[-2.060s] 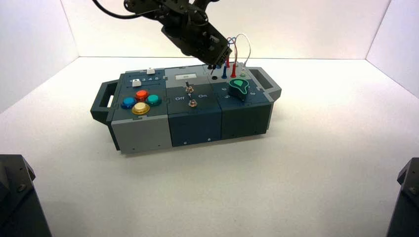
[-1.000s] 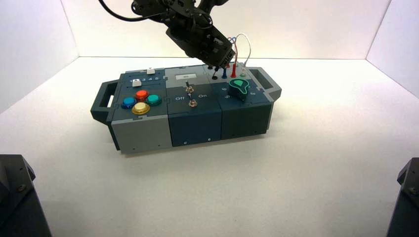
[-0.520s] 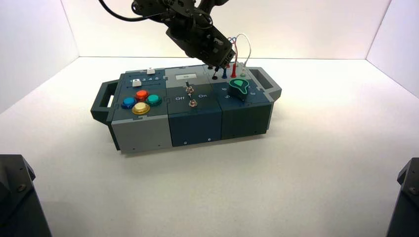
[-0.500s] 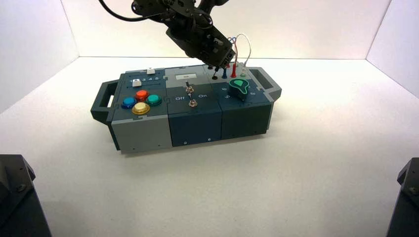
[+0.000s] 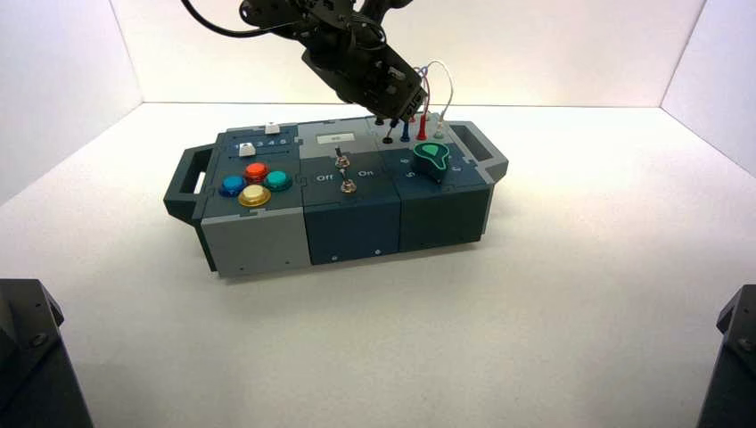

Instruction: Insert the black wire.

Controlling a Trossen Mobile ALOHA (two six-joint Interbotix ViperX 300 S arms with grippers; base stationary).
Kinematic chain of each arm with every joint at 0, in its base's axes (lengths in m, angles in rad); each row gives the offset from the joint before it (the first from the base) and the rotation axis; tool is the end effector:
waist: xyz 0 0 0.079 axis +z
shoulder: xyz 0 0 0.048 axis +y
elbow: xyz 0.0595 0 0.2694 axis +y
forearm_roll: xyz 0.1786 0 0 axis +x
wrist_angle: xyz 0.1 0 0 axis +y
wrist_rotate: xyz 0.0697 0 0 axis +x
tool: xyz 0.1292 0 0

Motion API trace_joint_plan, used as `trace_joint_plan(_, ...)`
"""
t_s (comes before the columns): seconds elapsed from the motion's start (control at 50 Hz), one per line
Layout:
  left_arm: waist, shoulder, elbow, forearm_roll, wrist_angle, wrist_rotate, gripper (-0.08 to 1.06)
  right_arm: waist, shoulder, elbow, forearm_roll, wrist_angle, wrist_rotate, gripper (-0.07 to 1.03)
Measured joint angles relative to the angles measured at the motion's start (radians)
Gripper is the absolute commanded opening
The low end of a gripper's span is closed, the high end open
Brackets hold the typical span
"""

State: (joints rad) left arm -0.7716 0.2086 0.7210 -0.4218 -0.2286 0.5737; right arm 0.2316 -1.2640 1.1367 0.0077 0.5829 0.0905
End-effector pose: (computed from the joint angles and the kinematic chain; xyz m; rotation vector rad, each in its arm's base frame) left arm 0.3207 -0.2862 0.0243 0.4572 0.6151 -0.7040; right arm 0.2101 0.0504 0.2129 0.0430 0.4644 0.2095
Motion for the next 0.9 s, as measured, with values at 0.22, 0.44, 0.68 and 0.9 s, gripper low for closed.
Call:
trace_joint_plan(0.22,-0.005,0.008,0.000,-0.002,0.002,-0.006,-0.03,0.000,0.000,0.000,0.000,0.000,0.002,-0.02)
trace_joint_plan(0.44,-0.005,0.009,0.002,0.000,0.000,-0.005,-0.03,0.000,0.000,0.000,0.000,0.000,0.000,-0.02)
trace_joint_plan(0.68,-0.005,0.014,0.000,-0.002,0.000,-0.006,-0.03,0.000,0.000,0.000,0.002,0.000,0.000,-0.02)
trace_joint_plan(0.9,-0.003,0.015,0.000,0.000,0.000,-0.006,-0.03,0.000,0.000,0.000,0.000,0.000,0.000,-0.02)
